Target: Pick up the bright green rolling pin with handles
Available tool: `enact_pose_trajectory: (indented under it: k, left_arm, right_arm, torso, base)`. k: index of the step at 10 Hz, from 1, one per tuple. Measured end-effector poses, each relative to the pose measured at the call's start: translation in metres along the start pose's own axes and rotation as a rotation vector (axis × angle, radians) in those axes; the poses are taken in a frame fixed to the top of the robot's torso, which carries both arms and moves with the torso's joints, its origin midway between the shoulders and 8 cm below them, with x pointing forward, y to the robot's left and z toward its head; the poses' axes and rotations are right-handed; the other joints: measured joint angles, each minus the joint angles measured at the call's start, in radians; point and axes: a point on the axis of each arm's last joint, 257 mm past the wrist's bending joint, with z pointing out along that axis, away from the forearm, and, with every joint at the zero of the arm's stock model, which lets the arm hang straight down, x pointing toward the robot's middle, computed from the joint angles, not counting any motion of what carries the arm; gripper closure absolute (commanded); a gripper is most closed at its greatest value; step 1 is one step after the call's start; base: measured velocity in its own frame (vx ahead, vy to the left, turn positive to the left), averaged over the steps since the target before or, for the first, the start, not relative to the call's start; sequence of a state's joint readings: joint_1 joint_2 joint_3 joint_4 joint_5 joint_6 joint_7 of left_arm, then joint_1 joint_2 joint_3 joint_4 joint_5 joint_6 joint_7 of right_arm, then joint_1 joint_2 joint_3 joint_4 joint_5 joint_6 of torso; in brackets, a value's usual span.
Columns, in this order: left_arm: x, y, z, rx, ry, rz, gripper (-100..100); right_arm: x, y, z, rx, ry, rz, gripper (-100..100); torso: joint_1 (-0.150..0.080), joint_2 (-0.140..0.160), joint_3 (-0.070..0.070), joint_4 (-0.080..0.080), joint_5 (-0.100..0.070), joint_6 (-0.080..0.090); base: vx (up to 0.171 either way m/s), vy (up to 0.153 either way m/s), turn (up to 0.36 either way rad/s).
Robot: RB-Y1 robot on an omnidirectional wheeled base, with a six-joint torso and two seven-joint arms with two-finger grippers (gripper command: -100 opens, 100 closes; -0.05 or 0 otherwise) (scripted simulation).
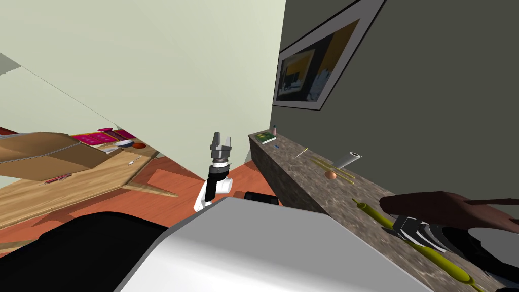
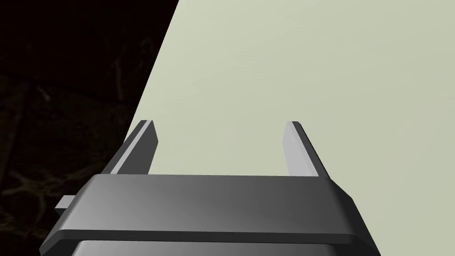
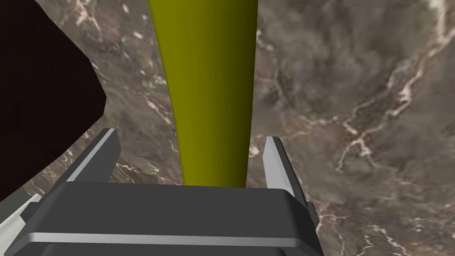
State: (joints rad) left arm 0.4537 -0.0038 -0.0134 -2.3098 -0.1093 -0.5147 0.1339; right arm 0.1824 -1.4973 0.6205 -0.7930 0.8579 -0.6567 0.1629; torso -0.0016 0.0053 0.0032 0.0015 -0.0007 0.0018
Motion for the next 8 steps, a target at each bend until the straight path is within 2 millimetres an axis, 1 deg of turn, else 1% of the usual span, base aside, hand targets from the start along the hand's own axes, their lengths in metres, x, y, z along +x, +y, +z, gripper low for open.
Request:
enact_pose_trajectory:
  k: [2,3,7,8]
  left_arm:
    - [0.0,0.0,0.0,0.0,0.0,0.0,0]
    - [0.0,0.0,0.0,0.0,0.0,0.0,0]
    - [0.0,0.0,0.0,0.0,0.0,0.0,0]
    - [0.0,0.0,0.0,0.0,0.0,0.0,0]
  right_arm:
    - [-0.0061,-0.0012,0.0045,0.003,0.003,0.01,-100]
    - [-0.0063,-0.0013,0.0048,0.004,0.003,0.012,100]
    - [-0.0063,-0.0006,0.005,0.002,0.003,0.012,100]
    - [-0.0063,-0.0005,0.0051,0.002,0.003,0.012,0]
  torso:
    - [-0.001,-0.001,0.0,0.0,0.0,0.0]
    - [0.0,-0.002,-0.001,0.0,0.0,0.0]
    - [0.001,-0.004,-0.002,-0.001,0.001,0.0]
    - [0.002,-0.004,-0.002,-0.001,0.001,0.0]
  base:
    - [-0.036,-0.021,0.038]
    - [0.0,0.0,0.0]
    - [0.0,0.0,0.0]
    - [0.0,0.0,0.0]
